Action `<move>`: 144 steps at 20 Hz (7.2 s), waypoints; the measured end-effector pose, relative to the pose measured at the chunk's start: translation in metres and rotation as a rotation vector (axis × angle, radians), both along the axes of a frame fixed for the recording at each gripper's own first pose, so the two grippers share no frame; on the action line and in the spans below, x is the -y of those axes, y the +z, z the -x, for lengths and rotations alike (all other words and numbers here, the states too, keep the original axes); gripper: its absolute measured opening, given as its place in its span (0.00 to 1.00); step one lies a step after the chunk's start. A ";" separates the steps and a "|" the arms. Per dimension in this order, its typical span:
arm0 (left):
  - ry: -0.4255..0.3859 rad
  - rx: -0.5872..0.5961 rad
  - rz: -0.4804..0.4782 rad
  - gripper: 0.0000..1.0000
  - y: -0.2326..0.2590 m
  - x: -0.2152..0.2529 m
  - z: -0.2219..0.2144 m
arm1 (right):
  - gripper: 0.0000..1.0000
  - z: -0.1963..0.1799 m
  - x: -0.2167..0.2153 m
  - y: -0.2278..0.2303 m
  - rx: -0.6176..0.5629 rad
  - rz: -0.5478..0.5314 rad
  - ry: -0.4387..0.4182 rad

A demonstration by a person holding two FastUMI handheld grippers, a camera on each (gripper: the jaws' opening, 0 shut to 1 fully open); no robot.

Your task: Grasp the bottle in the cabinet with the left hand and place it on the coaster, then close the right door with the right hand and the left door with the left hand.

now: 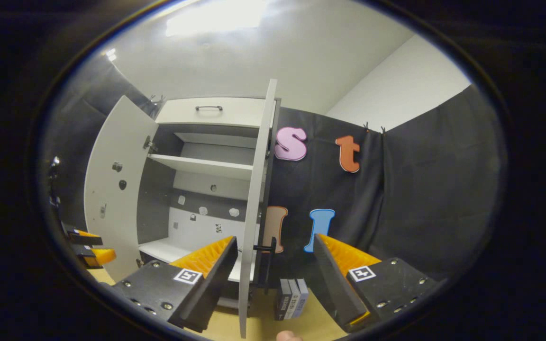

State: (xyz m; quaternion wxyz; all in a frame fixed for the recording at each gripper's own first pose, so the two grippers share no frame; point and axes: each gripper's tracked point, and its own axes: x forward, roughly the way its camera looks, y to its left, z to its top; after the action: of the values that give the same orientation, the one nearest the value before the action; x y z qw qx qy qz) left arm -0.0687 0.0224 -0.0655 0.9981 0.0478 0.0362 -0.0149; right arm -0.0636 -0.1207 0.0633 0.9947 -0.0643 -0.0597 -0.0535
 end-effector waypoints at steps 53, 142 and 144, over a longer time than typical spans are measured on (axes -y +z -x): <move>0.239 -0.004 0.175 0.97 0.052 -0.076 -0.033 | 0.95 -0.117 -0.139 -0.041 -0.121 -0.216 0.377; 0.243 0.076 0.220 0.91 0.053 -0.139 -0.037 | 0.96 -0.109 -0.159 -0.099 -0.233 -0.128 0.312; 0.217 0.069 0.236 0.91 0.051 -0.129 -0.043 | 0.96 -0.107 -0.152 -0.098 -0.228 -0.138 0.299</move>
State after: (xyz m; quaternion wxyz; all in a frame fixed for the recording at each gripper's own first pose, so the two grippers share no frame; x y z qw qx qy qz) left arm -0.0262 0.1516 -0.0143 0.9932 -0.0733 0.0050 0.0905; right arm 0.0434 0.0317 -0.0345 0.9939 0.0080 0.0484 0.0984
